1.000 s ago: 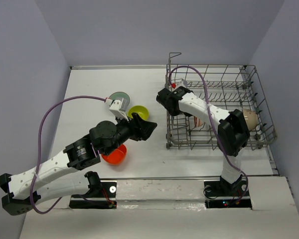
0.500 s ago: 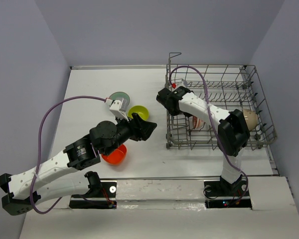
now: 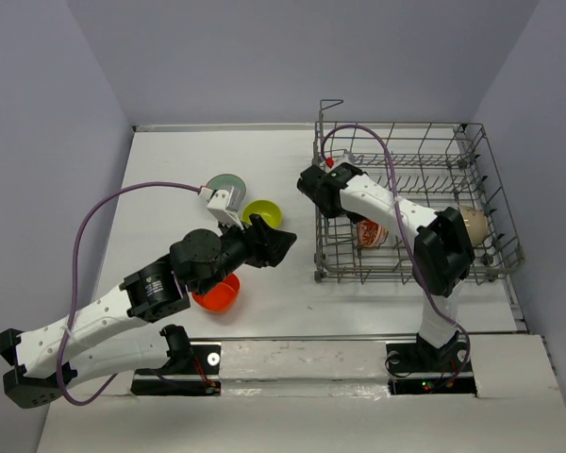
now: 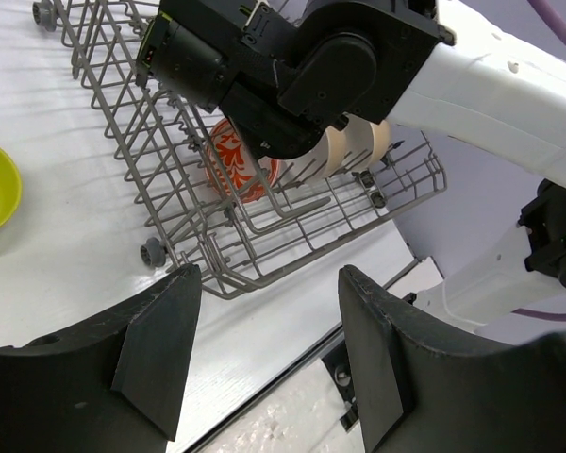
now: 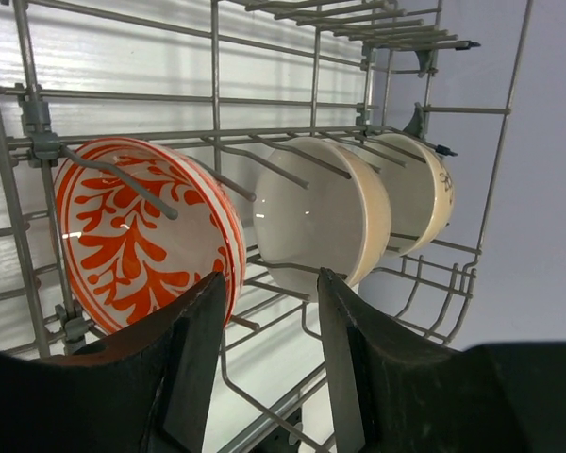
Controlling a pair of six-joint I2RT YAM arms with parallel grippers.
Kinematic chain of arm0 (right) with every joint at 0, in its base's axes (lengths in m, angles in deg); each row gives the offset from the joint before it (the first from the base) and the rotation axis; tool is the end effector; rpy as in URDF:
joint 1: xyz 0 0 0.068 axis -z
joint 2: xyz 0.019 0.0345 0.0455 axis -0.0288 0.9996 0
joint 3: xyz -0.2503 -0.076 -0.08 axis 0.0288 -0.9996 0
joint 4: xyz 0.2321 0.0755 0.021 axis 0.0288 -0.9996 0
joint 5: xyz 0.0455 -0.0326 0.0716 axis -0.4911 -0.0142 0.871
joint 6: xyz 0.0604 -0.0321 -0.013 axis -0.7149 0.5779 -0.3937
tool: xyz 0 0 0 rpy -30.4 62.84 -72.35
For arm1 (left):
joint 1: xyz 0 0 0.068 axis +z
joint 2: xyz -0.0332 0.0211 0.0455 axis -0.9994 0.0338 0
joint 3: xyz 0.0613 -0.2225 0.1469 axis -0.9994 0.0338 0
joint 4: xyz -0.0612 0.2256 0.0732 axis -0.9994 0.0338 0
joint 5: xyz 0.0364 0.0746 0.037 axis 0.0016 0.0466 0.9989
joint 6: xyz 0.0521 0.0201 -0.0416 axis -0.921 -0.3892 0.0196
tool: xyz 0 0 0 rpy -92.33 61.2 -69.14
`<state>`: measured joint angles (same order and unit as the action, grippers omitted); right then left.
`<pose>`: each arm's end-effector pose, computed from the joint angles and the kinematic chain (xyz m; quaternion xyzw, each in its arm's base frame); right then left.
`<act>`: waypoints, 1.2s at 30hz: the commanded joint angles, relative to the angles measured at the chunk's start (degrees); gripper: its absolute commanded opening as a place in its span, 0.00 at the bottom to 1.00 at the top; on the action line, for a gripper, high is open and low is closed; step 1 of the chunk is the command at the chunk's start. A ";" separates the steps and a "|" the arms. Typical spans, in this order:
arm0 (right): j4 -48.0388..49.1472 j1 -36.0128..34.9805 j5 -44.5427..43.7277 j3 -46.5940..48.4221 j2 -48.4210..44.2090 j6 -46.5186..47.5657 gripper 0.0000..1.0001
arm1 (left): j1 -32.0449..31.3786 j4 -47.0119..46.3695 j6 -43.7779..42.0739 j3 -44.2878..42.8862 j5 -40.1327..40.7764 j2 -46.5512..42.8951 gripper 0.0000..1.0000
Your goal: Load the bowls into the dish rack
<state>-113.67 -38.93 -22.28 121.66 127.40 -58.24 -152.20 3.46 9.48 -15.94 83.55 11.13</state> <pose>0.2934 0.1875 0.2569 -0.1176 0.8623 -0.4139 0.2670 0.0930 -0.1509 0.3888 0.0642 0.7119 -0.4548 0.5312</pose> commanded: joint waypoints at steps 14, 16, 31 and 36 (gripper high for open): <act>25.16 -0.29 19.27 -3.08 -41.56 3.15 0.77 | 0.15 13.60 4.06 -10.28 24.26 -0.36 0.73; 34.04 -0.29 30.24 -6.96 -47.21 2.98 0.79 | 1.47 18.70 6.79 -12.13 27.28 0.70 0.75; 33.11 -0.29 54.98 -13.22 -62.44 2.36 0.89 | 42.50 8.09 0.38 -2.65 0.76 11.16 0.77; 31.79 -0.29 55.51 -14.54 -64.20 2.27 0.89 | 48.92 1.85 -0.68 -2.11 -5.40 20.56 0.76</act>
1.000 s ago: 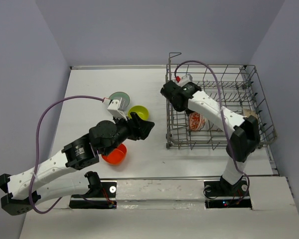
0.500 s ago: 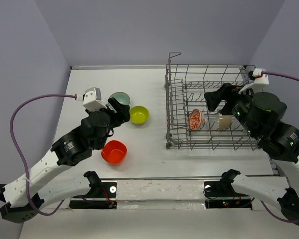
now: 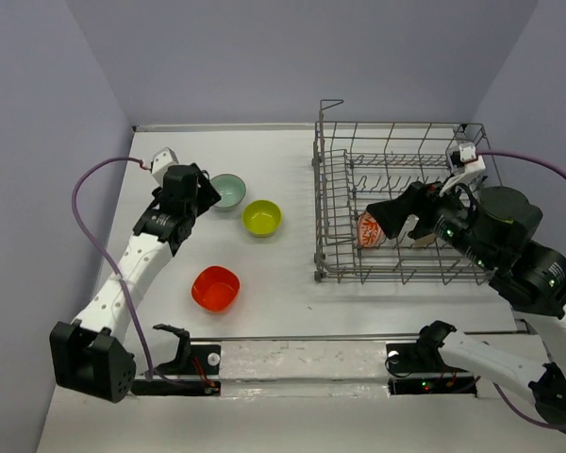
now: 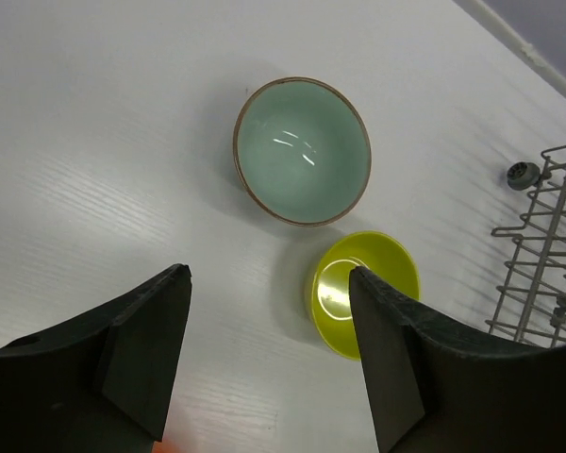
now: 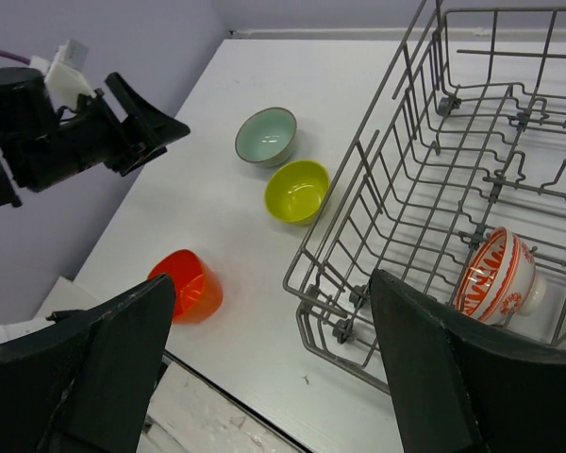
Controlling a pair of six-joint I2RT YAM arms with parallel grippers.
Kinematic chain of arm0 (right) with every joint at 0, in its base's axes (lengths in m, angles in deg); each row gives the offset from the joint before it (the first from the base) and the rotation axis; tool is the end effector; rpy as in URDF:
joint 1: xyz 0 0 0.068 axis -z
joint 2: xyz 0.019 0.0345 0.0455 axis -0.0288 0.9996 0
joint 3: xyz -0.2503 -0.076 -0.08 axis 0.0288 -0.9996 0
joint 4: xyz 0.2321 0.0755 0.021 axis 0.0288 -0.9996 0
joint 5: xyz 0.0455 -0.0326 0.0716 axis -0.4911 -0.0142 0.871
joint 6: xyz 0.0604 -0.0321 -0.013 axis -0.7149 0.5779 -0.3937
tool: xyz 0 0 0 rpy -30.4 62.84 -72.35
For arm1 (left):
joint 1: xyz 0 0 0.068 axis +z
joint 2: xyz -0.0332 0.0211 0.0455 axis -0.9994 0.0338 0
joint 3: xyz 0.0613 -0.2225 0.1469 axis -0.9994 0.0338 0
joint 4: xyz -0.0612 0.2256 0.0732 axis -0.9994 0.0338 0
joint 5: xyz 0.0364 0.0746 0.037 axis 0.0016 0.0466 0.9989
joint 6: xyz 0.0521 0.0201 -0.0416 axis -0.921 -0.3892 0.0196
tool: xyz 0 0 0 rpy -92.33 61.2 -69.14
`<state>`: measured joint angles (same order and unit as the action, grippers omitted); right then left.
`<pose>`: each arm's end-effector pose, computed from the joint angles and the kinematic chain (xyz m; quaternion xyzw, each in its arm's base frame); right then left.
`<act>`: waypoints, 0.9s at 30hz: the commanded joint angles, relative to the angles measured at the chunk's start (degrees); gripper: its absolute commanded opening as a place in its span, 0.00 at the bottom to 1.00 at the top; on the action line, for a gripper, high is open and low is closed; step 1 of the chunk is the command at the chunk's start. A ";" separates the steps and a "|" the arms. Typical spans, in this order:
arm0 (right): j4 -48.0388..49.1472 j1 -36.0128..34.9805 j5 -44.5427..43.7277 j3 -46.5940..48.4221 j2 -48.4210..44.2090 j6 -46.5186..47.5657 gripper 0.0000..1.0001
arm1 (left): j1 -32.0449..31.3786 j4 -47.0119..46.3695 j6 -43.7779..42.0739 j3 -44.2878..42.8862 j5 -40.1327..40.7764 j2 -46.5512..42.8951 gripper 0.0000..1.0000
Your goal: Load the bowls into the dish rack
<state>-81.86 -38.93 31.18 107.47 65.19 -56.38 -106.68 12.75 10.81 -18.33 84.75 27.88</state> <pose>0.1014 0.0798 0.4591 -0.0851 0.7619 0.3070 0.5640 0.2352 -0.0592 0.3277 -0.2242 0.8053 -0.1208 0.5353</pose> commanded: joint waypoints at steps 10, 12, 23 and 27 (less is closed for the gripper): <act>-2.04 -0.29 1.08 -0.79 -3.41 1.03 0.90 | 7.36 -11.05 -2.71 -6.58 -11.18 21.39 0.74; -1.95 -0.29 1.43 -0.88 -3.49 1.03 0.90 | 7.62 -10.53 -2.71 -9.12 -11.27 25.53 0.73; -3.09 -0.29 1.61 -0.62 -3.32 1.82 0.90 | 9.64 -9.21 -1.05 -14.94 -11.96 37.14 0.70; -3.27 -0.29 1.69 -0.97 -3.23 2.09 0.91 | 10.00 -9.82 -0.87 -13.89 -12.41 36.35 0.69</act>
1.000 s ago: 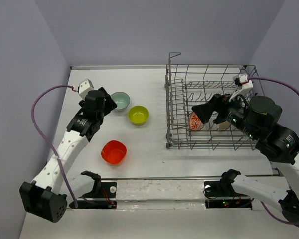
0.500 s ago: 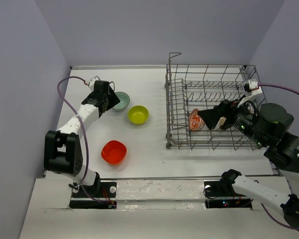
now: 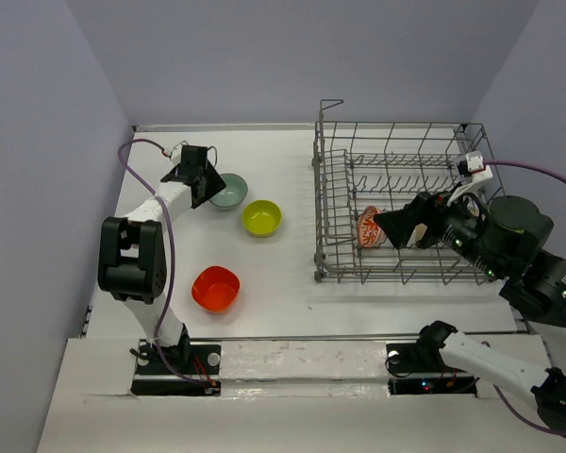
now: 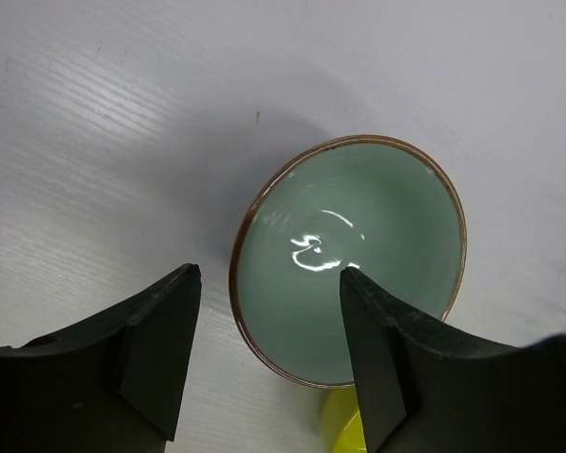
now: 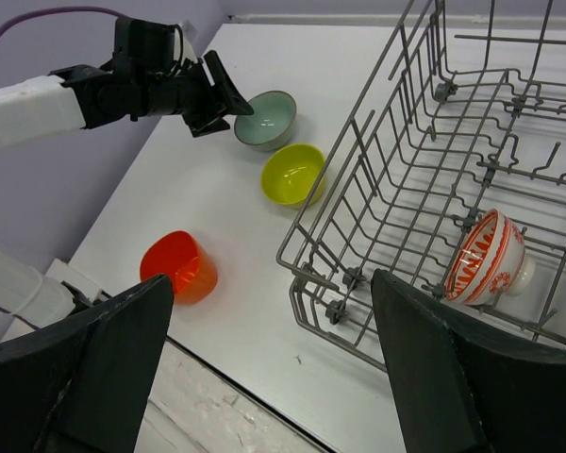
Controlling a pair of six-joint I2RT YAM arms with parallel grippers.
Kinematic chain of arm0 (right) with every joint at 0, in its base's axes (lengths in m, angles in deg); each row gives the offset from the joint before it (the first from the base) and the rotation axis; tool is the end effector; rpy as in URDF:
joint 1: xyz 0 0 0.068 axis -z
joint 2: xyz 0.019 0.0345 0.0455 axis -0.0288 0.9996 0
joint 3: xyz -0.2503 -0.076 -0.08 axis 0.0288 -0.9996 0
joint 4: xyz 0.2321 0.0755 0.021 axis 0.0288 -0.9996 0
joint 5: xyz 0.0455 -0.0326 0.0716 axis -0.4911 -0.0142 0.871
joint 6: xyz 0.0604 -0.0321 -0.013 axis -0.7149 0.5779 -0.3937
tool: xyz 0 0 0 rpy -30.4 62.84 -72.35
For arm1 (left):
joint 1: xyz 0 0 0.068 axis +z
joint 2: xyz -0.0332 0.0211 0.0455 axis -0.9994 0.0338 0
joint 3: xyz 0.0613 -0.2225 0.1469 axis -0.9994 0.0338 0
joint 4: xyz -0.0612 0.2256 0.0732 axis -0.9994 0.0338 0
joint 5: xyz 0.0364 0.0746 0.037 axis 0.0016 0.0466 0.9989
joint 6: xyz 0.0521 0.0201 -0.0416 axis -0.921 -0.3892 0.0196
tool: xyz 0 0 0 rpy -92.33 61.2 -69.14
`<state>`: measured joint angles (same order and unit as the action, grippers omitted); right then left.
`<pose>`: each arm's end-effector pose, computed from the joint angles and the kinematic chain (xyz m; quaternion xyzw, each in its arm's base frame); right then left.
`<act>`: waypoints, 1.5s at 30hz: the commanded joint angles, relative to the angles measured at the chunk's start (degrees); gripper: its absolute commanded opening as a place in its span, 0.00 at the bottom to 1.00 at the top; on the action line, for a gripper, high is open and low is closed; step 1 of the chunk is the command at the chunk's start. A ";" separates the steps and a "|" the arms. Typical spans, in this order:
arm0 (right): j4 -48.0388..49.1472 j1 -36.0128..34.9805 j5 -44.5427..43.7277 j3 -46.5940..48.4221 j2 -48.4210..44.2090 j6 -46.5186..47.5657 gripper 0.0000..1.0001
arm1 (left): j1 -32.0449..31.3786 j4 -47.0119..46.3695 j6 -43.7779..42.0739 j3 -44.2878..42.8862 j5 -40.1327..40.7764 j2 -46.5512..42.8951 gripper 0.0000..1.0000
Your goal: Load the bowls into the dish rack
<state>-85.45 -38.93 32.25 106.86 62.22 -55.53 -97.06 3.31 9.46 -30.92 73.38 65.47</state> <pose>0.0873 0.0691 0.4532 -0.0981 0.7673 0.3045 0.5558 0.3830 -0.0524 0.2240 -0.2393 0.8742 -0.0987 0.4107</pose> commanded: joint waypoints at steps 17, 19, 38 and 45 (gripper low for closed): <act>0.31 -0.29 1.50 -0.36 0.27 1.23 0.91 | 0.47 1.65 -0.92 -2.70 -0.60 0.77 0.66; 0.14 -0.29 1.59 -0.27 0.36 1.15 0.91 | 0.47 1.12 -0.83 -2.44 -0.87 1.48 0.64; -0.83 -0.29 0.54 0.34 2.38 0.35 0.91 | 0.47 -2.40 -1.71 0.99 -4.03 -0.44 0.00; -1.71 -0.29 -2.71 0.43 2.90 0.09 0.91 | 0.47 -2.23 -3.38 1.87 -7.27 -10.10 0.00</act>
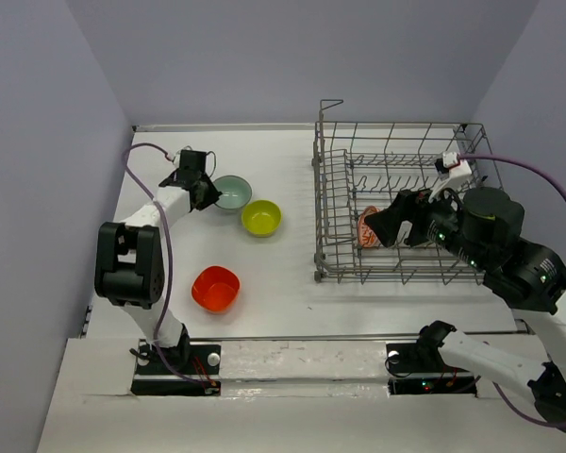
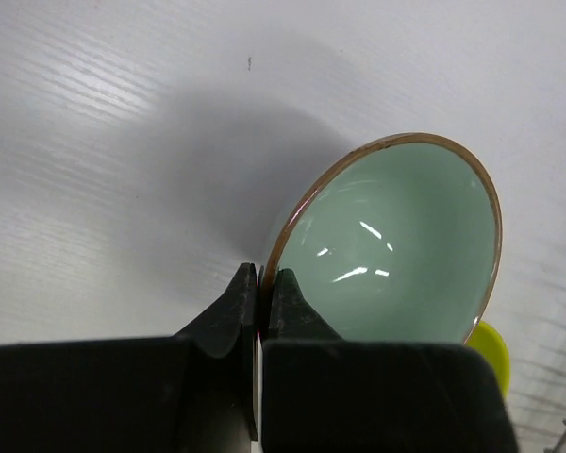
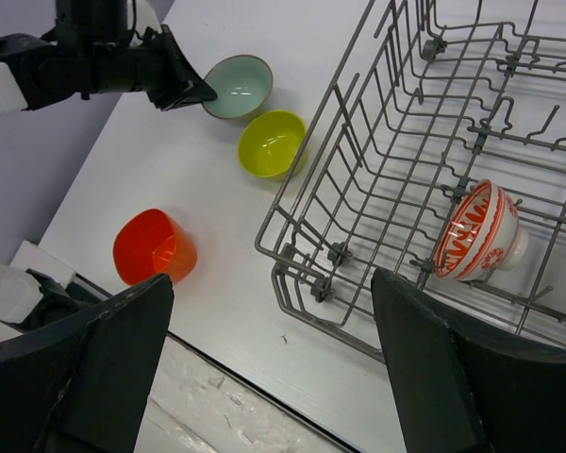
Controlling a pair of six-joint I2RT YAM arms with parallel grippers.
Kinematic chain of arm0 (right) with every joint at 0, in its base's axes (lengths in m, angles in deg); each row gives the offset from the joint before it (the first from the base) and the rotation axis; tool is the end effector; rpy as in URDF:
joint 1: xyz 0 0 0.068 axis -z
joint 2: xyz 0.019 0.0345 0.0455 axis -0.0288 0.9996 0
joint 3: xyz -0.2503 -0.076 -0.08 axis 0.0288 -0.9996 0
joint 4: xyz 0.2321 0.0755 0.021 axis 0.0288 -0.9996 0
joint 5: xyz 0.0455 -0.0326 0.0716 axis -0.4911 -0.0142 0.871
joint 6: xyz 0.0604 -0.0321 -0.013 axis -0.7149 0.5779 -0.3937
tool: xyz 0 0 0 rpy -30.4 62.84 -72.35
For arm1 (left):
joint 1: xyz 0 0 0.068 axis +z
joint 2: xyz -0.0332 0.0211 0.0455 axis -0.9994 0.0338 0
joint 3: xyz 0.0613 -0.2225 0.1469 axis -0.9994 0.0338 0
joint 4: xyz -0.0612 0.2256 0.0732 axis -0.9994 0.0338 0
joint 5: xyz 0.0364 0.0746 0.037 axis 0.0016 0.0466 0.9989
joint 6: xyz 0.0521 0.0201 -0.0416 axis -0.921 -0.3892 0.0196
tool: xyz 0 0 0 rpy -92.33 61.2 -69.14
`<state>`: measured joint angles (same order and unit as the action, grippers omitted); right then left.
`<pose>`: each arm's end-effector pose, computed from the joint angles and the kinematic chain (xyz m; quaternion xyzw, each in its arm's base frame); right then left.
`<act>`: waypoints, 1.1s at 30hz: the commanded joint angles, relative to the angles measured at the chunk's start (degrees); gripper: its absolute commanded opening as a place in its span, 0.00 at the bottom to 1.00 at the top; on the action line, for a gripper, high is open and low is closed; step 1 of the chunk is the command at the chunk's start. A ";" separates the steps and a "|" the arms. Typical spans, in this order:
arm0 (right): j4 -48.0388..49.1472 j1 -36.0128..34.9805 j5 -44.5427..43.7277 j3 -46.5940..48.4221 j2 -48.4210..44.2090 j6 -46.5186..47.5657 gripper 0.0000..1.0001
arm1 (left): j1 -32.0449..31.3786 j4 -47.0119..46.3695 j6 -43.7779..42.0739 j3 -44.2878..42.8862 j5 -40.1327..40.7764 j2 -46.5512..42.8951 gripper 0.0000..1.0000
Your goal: Load the bowls into the dish rack
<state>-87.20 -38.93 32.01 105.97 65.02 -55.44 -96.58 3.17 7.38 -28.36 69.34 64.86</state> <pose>0.1008 0.0803 0.4400 -0.1035 0.7959 0.2821 0.5256 0.3753 -0.0520 0.2134 -0.2140 0.8889 -0.1142 0.3887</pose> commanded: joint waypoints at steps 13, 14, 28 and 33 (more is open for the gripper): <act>1.89 -0.29 -0.45 8.26 13.46 0.97 0.90 | -8.35 6.60 -4.91 -7.79 -5.01 -27.43 0.00; 1.89 -0.29 -0.45 9.06 14.34 1.14 0.90 | -11.84 7.74 -5.26 -9.20 -3.61 -27.61 0.00; 3.91 -0.29 -7.31 14.60 22.52 1.41 0.86 | -34.88 12.50 -2.45 -21.59 10.20 -24.98 0.00; 5.31 -0.29 -9.76 12.67 23.05 1.50 0.83 | -40.61 13.02 -1.75 -23.89 12.93 -22.79 0.00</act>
<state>-85.82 -38.93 25.52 118.60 88.05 -54.96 -134.37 20.44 3.80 -47.90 79.13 42.17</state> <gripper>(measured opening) 0.837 0.059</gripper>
